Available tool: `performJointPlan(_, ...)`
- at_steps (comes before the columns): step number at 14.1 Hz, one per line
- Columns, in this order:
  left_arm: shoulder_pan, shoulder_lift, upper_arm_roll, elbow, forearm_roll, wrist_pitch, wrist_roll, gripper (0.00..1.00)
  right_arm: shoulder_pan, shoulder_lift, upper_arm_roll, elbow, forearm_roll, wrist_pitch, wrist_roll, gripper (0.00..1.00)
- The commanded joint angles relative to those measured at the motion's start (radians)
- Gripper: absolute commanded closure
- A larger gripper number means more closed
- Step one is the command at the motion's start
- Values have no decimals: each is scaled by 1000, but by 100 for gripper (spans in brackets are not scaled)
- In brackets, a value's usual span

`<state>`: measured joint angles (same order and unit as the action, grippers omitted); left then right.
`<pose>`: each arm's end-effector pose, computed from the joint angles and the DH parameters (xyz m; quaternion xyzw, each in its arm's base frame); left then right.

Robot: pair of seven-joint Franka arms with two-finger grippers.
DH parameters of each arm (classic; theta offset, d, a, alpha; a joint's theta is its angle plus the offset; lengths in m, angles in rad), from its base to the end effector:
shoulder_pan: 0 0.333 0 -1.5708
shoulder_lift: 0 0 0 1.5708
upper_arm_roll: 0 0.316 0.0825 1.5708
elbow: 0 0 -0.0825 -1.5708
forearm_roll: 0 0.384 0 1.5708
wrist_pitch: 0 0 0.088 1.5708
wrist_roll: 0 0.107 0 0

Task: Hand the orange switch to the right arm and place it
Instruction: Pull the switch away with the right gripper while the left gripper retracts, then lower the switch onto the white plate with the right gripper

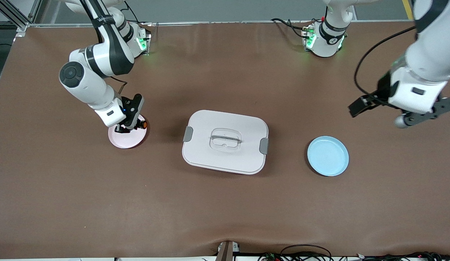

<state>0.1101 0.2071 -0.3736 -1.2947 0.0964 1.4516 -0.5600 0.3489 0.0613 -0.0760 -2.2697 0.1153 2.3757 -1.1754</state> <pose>0.5904 -0.1199 0.6300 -0.9876 -0.1554 0.0127 0.0168 0.5096 0.1440 0.3357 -0.7745 -0.6310 -0.0370 0.0249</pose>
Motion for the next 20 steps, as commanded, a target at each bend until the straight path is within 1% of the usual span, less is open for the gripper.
performJointPlan(1, 37, -38, -7, -18, 19, -20, 93, 0, -28, 5, 13, -54, -52, 65, -36, 100)
performJointPlan(3, 57, -54, -7, -18, 17, -25, 161, 0, -39, 17, 13, -85, -60, 114, -38, 100)
performJointPlan(6, 72, -72, -4, -32, 14, -51, 260, 0, -68, 57, 12, -141, -104, 216, -47, 100)
performJointPlan(7, 45, -95, 48, -43, 14, -51, 308, 0, -76, 71, 13, -171, -108, 270, -49, 100)
performJointPlan(8, -30, -118, 127, -78, 8, -45, 342, 0, -79, 87, 12, -183, -109, 307, -49, 100)
performJointPlan(9, -105, -149, 228, -106, -1, -42, 356, 0, -85, 104, 12, -188, -109, 321, -50, 100)
performJointPlan(10, -142, -172, 273, -136, -13, -39, 373, 0, -85, 115, 10, -188, -111, 323, -49, 100)
performJointPlan(12, -148, -218, 285, -199, -30, -10, 388, 0, -96, 140, 4, -183, -152, 330, -49, 100)
performJointPlan(13, -148, -241, 285, -237, -32, 15, 388, 0, -123, 150, 5, -182, -184, 338, -49, 100)
performJointPlan(15, -145, -250, 285, -259, -33, 30, 390, 0, -171, 178, 7, -183, -242, 387, -49, 100)
performJointPlan(20, -139, -258, 285, -279, -47, 55, 390, 0, -183, 222, 5, -182, -249, 433, -49, 100)
